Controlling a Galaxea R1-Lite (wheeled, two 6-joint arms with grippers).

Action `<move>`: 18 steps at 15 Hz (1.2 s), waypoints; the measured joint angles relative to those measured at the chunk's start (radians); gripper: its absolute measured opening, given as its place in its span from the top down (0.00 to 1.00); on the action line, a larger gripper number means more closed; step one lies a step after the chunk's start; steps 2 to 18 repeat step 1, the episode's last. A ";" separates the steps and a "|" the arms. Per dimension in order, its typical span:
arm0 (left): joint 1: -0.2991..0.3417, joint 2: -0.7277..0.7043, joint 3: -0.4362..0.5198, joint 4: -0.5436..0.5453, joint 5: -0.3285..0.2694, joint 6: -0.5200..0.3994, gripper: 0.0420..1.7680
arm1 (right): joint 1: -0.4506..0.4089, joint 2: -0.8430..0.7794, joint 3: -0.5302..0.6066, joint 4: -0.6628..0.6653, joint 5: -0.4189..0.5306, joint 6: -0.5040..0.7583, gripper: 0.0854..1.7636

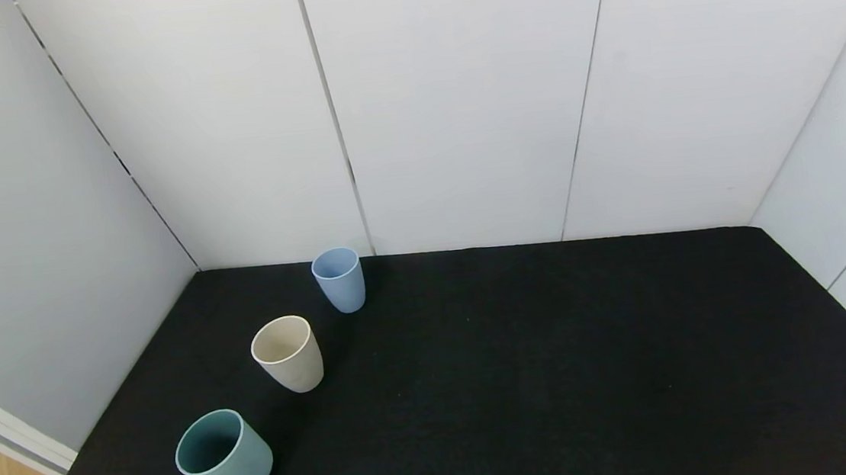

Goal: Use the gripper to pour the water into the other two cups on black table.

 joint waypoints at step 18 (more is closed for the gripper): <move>0.000 0.000 0.000 0.000 0.000 -0.001 0.03 | 0.000 0.000 0.000 0.000 0.000 -0.001 0.03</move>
